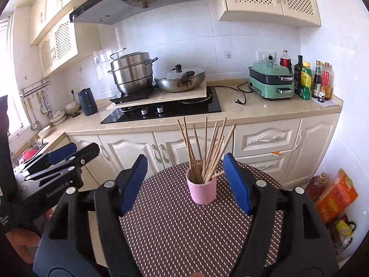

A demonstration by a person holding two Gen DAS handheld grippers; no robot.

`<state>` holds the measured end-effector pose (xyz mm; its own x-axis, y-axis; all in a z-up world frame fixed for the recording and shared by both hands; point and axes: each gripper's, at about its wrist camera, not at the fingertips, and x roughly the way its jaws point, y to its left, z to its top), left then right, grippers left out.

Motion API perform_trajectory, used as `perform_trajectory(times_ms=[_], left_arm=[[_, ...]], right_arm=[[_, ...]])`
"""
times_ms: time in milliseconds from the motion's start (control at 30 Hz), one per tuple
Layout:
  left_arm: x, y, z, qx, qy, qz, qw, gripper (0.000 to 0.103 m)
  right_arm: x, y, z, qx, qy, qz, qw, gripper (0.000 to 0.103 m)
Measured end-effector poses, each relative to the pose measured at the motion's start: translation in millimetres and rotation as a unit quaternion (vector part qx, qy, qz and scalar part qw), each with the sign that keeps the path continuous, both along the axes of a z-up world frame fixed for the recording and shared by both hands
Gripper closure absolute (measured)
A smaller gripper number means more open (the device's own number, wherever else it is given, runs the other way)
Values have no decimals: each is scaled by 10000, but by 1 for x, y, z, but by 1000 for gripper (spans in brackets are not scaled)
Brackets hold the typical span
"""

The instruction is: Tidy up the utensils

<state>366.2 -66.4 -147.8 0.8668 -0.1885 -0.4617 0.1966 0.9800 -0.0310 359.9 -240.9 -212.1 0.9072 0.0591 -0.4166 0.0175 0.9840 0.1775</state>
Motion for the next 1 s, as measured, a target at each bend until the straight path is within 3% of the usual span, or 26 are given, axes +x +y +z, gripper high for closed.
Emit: perform_trajectory(times_ms=[300, 467, 667, 1000], left_arm=[[-111, -3, 70, 234, -348, 223, 9989, 30], [-159, 2, 101, 290, -661, 381, 9967, 29], [-199, 21, 124, 353, -808, 697, 9937, 28], [-260, 58, 153, 140, -988, 540, 9935, 28]], right_arm=[[-88, 1, 58, -6, -177, 254, 9995, 28], [-128, 7, 85, 8, -403, 352, 9986, 23], [-167, 23, 110, -104, -653, 491, 9966, 19], [-222, 59, 133, -248, -722, 493, 9959, 14]])
